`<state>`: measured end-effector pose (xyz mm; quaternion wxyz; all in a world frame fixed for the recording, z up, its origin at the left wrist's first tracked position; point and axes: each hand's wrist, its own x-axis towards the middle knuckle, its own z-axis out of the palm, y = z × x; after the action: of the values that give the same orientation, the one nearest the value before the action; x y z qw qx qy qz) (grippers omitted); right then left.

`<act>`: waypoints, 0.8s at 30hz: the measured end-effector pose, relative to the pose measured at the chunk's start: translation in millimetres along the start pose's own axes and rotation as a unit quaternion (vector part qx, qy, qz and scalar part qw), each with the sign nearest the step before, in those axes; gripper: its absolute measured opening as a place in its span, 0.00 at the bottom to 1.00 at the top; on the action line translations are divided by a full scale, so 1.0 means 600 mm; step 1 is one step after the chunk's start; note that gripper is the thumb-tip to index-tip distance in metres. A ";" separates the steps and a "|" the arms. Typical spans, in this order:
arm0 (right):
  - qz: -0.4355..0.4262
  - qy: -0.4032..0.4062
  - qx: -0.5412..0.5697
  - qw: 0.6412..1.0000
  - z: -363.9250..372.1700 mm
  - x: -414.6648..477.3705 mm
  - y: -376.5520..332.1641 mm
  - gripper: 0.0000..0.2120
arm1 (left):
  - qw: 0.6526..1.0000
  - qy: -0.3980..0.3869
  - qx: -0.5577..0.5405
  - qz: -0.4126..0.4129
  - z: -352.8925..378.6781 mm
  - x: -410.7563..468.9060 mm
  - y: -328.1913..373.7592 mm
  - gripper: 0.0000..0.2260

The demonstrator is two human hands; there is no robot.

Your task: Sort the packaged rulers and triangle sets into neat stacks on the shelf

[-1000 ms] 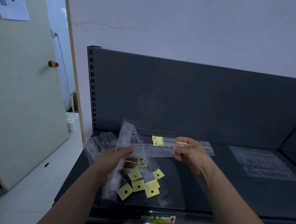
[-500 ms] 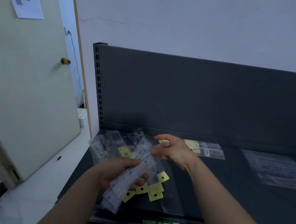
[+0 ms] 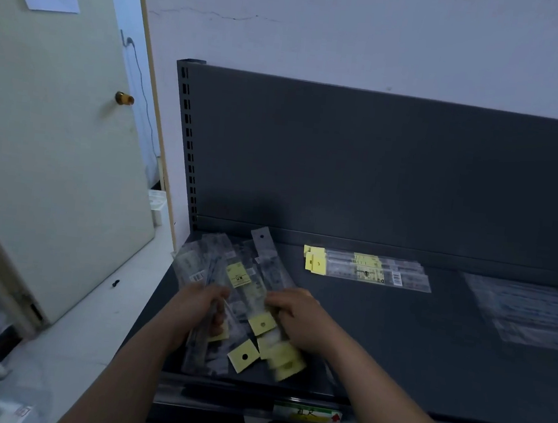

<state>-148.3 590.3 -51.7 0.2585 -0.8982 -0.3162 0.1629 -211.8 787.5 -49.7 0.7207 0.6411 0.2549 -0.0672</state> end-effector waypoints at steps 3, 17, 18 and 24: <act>0.007 0.048 0.053 0.997 -0.009 -0.006 0.002 0.16 | 0.999 -0.003 0.034 0.003 -0.001 0.002 0.000 0.08; 0.278 0.090 0.081 0.953 -0.019 0.033 0.002 0.15 | 0.996 -0.001 0.085 0.020 0.004 -0.006 0.003 0.12; 0.282 0.086 0.108 0.949 -0.020 0.036 0.004 0.14 | 0.996 -0.001 0.088 0.022 0.004 -0.006 0.003 0.12; 0.279 0.146 0.166 0.935 -0.043 0.012 0.039 0.08 | 0.997 -0.003 0.076 0.019 0.001 -0.007 0.000 0.11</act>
<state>-119.9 569.7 -44.7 0.3913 -0.9085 0.0196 0.1451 -215.0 786.0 -47.6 0.6717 0.6988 0.2343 -0.0746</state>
